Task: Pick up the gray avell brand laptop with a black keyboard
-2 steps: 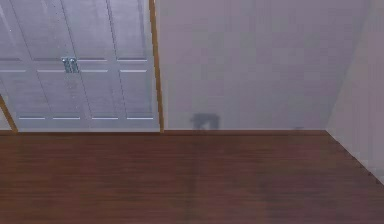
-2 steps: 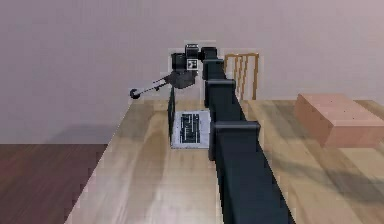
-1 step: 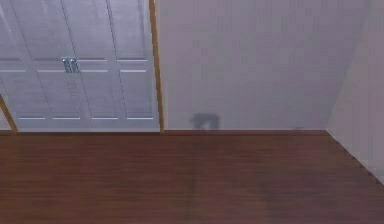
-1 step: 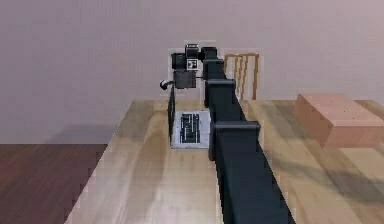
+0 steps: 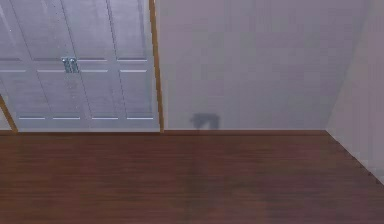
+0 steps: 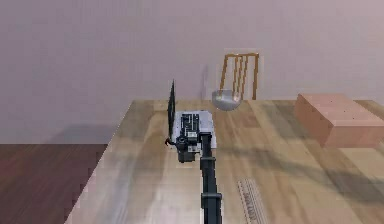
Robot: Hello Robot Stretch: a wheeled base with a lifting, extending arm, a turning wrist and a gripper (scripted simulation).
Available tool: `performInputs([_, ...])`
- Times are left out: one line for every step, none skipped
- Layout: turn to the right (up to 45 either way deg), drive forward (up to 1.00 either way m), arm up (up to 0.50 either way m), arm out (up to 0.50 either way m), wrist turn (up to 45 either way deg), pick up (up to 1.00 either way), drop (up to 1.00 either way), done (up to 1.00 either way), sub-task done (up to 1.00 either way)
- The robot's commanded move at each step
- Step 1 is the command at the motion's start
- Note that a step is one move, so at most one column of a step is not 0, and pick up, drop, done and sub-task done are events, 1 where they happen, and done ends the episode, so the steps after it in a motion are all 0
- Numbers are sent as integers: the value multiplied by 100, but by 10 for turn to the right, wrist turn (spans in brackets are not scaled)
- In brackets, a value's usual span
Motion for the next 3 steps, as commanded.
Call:
performInputs([0, 0, 0, 0, 0, 100, 0, 0, 0])
performInputs([0, 0, 10, 0, 0, 0, 0, 0, 0])
performInputs([0, 0, 0, 0, 0, 0, 0, 100, 0])
